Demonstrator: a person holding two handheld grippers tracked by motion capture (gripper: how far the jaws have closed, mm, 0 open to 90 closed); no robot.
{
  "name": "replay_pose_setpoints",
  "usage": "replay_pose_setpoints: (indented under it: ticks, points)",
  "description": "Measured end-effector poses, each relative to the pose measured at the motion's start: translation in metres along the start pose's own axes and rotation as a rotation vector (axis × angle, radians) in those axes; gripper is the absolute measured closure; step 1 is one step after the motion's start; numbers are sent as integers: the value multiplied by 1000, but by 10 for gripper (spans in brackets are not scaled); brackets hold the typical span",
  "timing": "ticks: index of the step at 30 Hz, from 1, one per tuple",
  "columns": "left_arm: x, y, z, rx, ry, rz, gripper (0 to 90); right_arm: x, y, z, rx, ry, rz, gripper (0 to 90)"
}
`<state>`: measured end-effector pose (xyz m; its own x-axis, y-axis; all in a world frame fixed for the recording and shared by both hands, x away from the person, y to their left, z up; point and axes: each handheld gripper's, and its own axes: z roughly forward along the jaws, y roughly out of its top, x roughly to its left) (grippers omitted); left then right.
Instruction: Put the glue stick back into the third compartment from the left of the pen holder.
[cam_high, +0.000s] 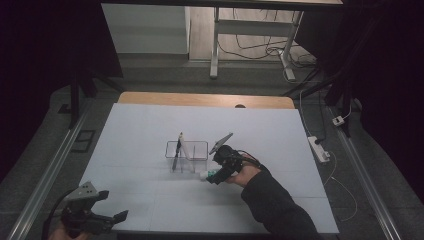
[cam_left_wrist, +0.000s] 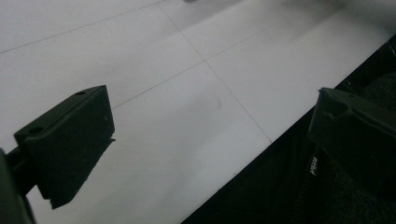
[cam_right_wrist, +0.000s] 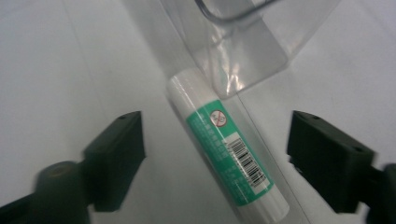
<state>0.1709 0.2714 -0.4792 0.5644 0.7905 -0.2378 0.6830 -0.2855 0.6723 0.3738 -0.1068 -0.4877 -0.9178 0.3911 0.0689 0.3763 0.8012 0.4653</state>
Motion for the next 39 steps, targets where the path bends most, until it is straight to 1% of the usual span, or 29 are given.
replay_pose_setpoints:
  ticks: [2, 4, 6, 7, 8, 10, 11, 12, 13, 14, 16, 17, 18, 19, 20, 22, 23, 25, 26, 30, 33, 34, 37, 39]
  points:
    - [0, 0, 0, -1, 0, 0, 2, -2, 0, 7, 13, 12, -5, 118]
    - [0, 0, 0, 0, -1, 0, 2, -1, 1, 13, 29, 15, -12, 114]
    - [0, 0, 0, 0, -1, 0, 2, 0, 2, 19, 40, 21, -30, 129]
    - [0, 0, 0, -1, -1, 0, 2, 0, 3, 21, 46, 18, -46, 161]
    - [0, 0, 0, -1, -1, 0, 2, 1, 3, 23, 56, 13, -50, 198]
    - [0, 0, 0, -1, -2, 0, 2, 2, 5, 25, 71, 20, -65, 310]
    - [0, 0, 0, -2, -2, 1, 1, 3, 5, 25, 81, 24, -58, 336]
    - [0, 0, 0, -2, -2, 1, 2, 3, 5, 25, 82, 11, -68, 374]
    - [0, 0, 0, -1, -1, 1, 2, 3, 6, 24, 88, 6, -74, 437]
    - [0, 0, 0, -1, -1, 1, 2, 3, 6, 23, 89, 11, -73, 474]
    - [0, 0, 0, -1, -1, 1, 2, 3, 6, 22, 91, 16, -72, 520]
    - [0, 0, 0, -1, -1, 0, 2, 4, 6, 22, 99, 8, -80, 553]
    - [0, 0, 0, -1, -1, 0, 2, 5, 6, 22, 105, 13, -87, 566]
    - [0, 0, 0, 0, -1, 0, 2, 6, 6, 22, 110, 5, -97, 580]
    - [0, 0, 0, 0, -1, 1, 2, 7, 6, 22, 114, 14, -104, 595]
    - [0, 0, 0, 0, -1, 0, 2, 10, 7, 22, 132, 16, -129, 636]
    - [0, 0, 0, -1, -2, 0, 2, 11, 7, 22, 141, 20, -147, 652]
    - [0, 0, 0, 0, -1, 1, 2, 13, 8, 22, 149, 15, -134, 656]
    - [0, 0, 0, 0, -1, 1, 2, 13, 9, 22, 154, 26, -128, 657]
    - [0, 0, 0, -1, -1, 1, 2, 14, 9, 19, 127, 53, -123, 659]
    - [0, 0, 0, -2, -1, 2, 2, 16, 10, 12, 103, 53, -130, 658]
    - [0, 0, 0, -2, -2, 1, 2, 16, 10, 10, 89, 64, -128, 658]
    - [0, 0, 0, -2, -1, 1, 2, 18, 8, 4, 52, 57, -126, 658]
    - [0, 0, 0, -2, 0, 1, 2, 19, 8, -2, 35, 55, -113, 658]
